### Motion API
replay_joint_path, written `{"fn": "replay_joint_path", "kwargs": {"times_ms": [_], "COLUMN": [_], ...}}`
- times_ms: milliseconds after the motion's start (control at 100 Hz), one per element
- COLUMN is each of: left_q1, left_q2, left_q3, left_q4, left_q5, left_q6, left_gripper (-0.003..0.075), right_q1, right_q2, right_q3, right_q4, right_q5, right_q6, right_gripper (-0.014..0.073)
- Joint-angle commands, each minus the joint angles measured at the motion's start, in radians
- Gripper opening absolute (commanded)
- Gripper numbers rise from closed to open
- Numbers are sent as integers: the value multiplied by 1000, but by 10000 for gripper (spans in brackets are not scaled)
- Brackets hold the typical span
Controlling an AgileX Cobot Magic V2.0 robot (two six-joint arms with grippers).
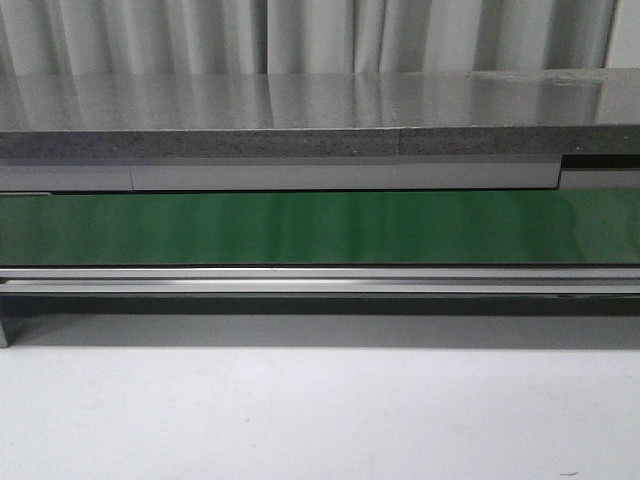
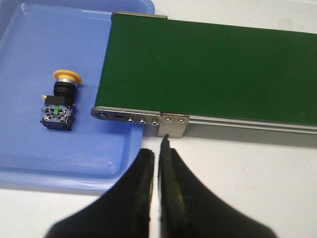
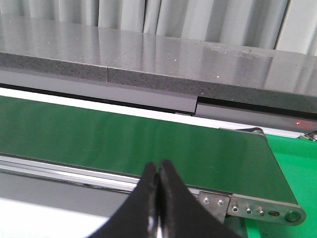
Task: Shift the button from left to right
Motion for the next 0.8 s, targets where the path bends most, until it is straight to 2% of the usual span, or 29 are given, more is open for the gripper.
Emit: {"fn": "replay_joint_path", "kwargs": {"times_ms": [0, 50, 100, 170, 220, 250, 290, 340, 660, 790], "left_q1": [2, 2, 2, 2, 2, 2, 2, 2, 2, 33], "left_q2": [12, 18, 18, 18, 18, 16, 16, 16, 19, 61], "left_q3": [-37, -37, -37, -37, -37, -37, -37, -37, -37, -86], "left_q4": [0, 0, 0, 0, 0, 0, 0, 0, -33, -22], "left_q5": [-50, -48, -44, -43, -42, -42, -44, -44, -53, -7], "left_q6": [-9, -9, -9, -9, -9, -9, -9, -9, -9, -9], "left_gripper": [17, 56, 135, 314, 489, 566, 652, 708, 714, 687], "right_q1": [-2, -2, -2, -2, -2, -2, -2, -2, -2, -2], "right_q2": [-17, -17, -17, -17, -17, -17, -17, -17, -17, -17], "right_q3": [-1, -1, -1, -1, -1, -1, -1, -1, -1, -1], "right_q4": [-10, -10, -10, -10, -10, -10, -10, -10, -10, -10], "right_q5": [-85, -85, -85, -85, -85, -85, -85, -85, -85, -85], "right_q6": [1, 1, 1, 1, 1, 1, 1, 1, 1, 1], "right_gripper": [-69, -69, -69, -69, -69, -69, -69, -69, -69, -69]}}
